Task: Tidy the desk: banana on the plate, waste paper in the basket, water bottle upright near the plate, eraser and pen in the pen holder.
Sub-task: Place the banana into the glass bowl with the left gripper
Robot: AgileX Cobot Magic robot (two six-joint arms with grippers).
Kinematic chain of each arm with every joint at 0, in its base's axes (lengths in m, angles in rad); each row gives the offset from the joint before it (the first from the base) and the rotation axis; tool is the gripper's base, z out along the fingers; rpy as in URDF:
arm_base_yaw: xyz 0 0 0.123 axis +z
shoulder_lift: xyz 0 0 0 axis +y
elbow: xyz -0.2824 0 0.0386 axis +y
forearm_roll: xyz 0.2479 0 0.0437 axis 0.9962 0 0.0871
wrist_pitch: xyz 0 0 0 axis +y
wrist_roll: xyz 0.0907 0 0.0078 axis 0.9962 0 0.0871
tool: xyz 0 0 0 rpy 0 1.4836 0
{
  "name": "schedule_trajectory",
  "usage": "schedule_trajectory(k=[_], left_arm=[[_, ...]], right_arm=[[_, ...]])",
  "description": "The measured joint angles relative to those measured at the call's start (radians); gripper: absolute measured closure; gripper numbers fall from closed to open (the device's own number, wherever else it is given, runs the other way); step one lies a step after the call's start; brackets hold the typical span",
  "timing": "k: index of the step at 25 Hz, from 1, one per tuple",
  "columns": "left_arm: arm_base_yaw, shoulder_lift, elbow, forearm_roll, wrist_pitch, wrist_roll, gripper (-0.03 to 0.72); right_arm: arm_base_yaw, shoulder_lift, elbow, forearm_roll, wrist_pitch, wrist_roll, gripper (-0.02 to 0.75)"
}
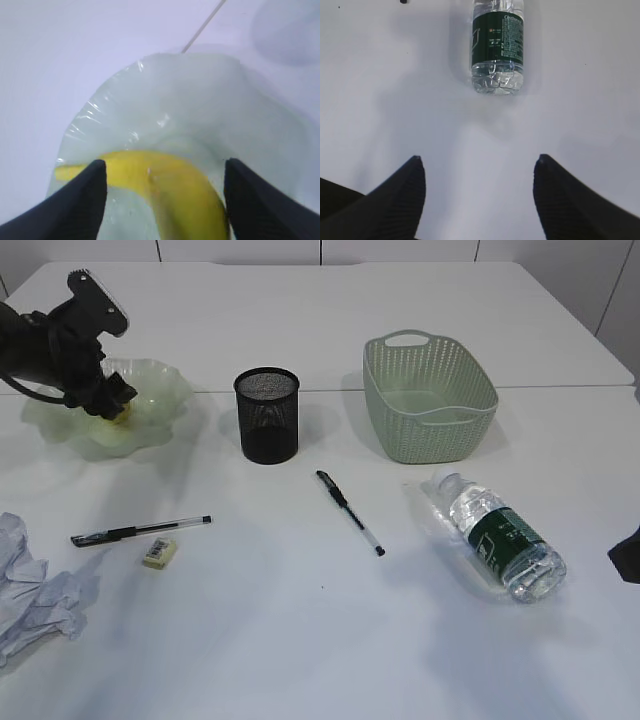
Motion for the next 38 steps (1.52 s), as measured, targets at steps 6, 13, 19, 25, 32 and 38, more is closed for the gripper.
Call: schedule_trajectory(k=[6, 13, 19, 25, 32, 38], left_arm=[[0.0, 0.0, 0.0, 0.0, -0.008, 0.0, 0.15], [0.0, 0.0, 0.0, -0.008, -0.008, 0.0, 0.149], [0.0, 0.0, 0.0, -0.039, -0.008, 0.0, 0.149], [0.0, -0.044, 0.0, -0.124, 0.037, 0.0, 0.149], [-0.011, -0.127, 0.025, -0.163, 0.074, -0.023, 0.179], [-0.024, -0.241, 0.143, -0.169, 0.076, -0.11, 0.181]], right_arm=[[0.0, 0.0, 0.0, 0.0, 0.0, 0.0, 0.236], [0.0, 0.0, 0.0, 0.0, 0.0, 0.0, 0.236], [0.0, 0.0, 0.0, -0.001, 0.0, 0.0, 0.236], [0.0, 0.0, 0.0, -0.005, 0.0, 0.0, 0.236], [0.0, 0.0, 0.0, -0.006, 0.0, 0.0, 0.237], [0.0, 0.0, 0.0, -0.006, 0.0, 0.0, 0.237]])
